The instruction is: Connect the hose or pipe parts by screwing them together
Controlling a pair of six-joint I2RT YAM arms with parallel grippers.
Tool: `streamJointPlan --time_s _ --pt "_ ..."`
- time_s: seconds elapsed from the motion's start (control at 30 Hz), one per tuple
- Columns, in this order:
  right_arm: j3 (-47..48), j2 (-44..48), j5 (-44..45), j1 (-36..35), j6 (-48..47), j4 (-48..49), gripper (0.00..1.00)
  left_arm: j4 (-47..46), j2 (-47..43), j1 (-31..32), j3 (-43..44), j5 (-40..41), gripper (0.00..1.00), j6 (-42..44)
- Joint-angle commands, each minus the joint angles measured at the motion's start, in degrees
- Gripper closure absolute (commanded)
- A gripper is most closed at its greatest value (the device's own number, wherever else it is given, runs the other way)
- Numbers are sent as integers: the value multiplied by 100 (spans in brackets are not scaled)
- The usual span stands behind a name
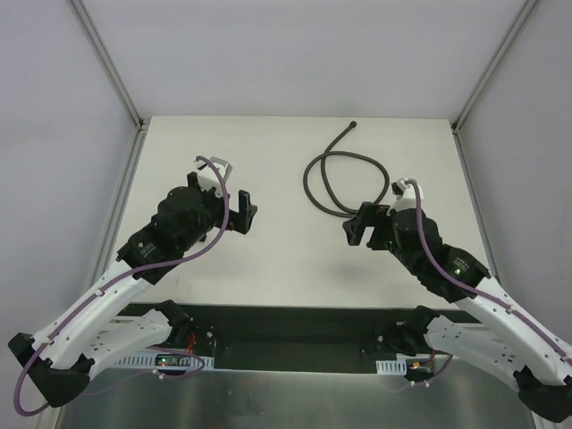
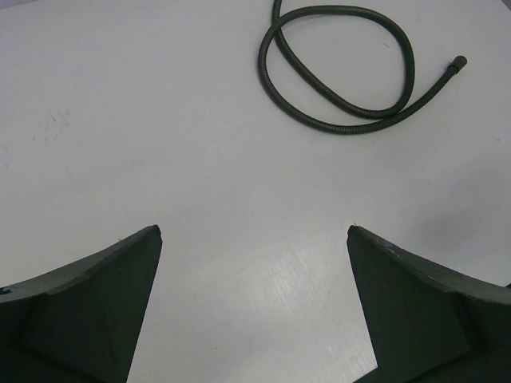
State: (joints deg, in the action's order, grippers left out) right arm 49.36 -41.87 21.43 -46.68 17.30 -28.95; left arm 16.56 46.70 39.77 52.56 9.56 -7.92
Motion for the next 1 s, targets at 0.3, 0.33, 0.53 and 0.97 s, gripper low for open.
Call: streamJointPlan --time_s 0.3,0.33,0.53,0.97 --pt "-270 -13 1222 342 11 118 4 -188 -73 13 -8 116 1 10" --pt "-200 -180 1301 665 -25 57 3 -188 -90 13 -8 133 1 10" --pt "275 -1718 882 2466 247 38 5 -197 -152 13 -17 142 1 1" --pt "1681 -5190 -341 4535 1170 -14 42 -197 -205 13 -8 89 1 1"
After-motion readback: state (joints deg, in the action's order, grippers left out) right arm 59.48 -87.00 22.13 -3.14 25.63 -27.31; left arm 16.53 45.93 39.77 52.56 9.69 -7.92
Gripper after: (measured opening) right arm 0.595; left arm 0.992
